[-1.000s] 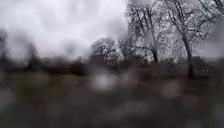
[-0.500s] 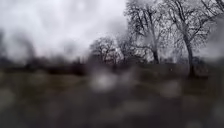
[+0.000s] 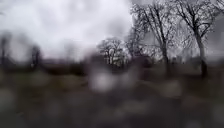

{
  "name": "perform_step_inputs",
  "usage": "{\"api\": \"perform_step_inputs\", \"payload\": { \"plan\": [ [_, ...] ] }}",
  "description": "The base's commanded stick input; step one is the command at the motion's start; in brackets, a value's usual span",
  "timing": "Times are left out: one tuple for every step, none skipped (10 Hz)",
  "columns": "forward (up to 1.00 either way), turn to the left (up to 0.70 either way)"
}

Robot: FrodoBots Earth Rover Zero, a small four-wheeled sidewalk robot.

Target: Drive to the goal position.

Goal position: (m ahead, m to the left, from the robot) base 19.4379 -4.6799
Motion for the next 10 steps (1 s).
{"api": "perform_step_inputs", "payload": {
  "plan": [
    [1.00,0.00],
    [1.00,0.00],
    [1.00,0.00],
    [1.00,0.00],
    [1.00,0.00],
    [1.00,0.00],
    [1.00,0.00],
    [1.00,0.00],
    [1.00,0.00],
    [1.00,0.00]
  ]
}}
